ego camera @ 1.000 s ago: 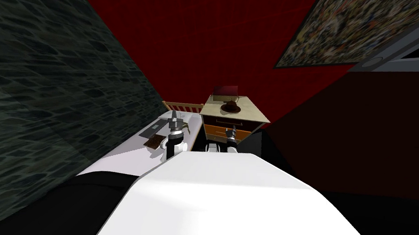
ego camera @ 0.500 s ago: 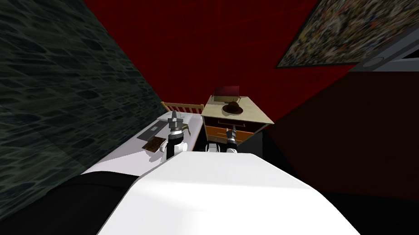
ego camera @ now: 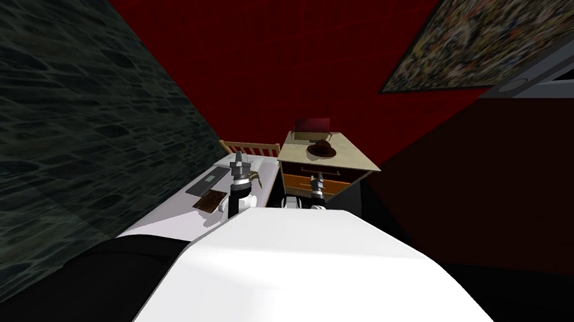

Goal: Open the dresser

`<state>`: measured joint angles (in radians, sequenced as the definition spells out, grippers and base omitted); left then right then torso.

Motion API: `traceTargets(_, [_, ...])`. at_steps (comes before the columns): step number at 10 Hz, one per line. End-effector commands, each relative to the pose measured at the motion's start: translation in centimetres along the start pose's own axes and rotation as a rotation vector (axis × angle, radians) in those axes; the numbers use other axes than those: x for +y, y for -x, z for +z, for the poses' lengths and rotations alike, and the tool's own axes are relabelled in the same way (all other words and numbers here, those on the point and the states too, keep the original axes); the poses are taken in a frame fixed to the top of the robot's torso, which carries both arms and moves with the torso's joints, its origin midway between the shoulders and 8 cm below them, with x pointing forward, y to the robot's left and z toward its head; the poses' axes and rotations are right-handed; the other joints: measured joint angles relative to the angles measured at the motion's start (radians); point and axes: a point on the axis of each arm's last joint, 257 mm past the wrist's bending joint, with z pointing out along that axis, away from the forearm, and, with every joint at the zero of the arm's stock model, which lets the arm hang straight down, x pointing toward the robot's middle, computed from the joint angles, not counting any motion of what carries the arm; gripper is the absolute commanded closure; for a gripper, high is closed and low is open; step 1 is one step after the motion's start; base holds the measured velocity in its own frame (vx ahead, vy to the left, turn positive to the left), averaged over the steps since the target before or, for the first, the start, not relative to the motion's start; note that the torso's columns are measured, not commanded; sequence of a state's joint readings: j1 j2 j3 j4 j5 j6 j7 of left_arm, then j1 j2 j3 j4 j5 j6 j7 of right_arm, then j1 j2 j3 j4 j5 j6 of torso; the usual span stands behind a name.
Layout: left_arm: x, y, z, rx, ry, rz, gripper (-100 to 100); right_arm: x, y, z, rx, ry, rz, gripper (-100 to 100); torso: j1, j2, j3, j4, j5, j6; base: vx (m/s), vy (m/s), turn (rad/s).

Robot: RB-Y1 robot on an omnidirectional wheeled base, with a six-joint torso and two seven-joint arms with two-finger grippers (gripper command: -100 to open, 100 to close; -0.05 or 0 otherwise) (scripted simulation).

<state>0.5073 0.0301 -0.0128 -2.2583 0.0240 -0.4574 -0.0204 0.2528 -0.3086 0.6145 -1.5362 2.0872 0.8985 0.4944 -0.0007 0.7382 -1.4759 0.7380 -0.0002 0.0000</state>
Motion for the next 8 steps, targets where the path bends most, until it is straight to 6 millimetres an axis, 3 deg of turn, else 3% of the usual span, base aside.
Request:
traceTargets(1, [0.0, 0.0, 0.0, 0.000, 0.000, 0.000, 0, -0.5, 0.4, 0.7, -0.005, -0.001, -0.004, -100, -0.001, 0.001, 0.001, 0.000, 0.000, 0.000, 0.047, -0.003, -0.038])
traceTargets(3, [0.0, 0.0, 0.0, 0.000, 0.000, 0.000, 0, -0.6, 0.6, 0.9, -0.005, -0.002, -0.002, -100, -0.001, -0.002, -0.001, -0.001, 0.000, 0.000, 0.058, -0.003, -0.027])
traceTargets(4, [0.0, 0.0, 0.0, 0.000, 0.000, 0.000, 0, -0.1, 0.1, 0.1, -0.001, -0.002, -0.004, 100, 0.001, 0.000, 0.000, 0.000, 0.000, 0.000, -0.043, 0.008, 0.064])
traceTargets(6, [0.0, 0.0, 0.0, 0.000, 0.000, 0.000, 0, -0.8, 0.8, 0.6, -0.010, -0.009, -0.002, 100, 0.000, -0.002, 0.001, -0.006, -0.004, -0.002, -0.067, 0.007, -0.033])
traceTargets(8, [0.0, 0.0, 0.0, 0.000, 0.000, 0.000, 0, -0.7, 1.2, 0.3, -0.015, 0.004, -0.002, 100, 0.000, -0.001, 0.001, -0.005, -0.003, -0.001, -0.200, 0.033, -0.053])
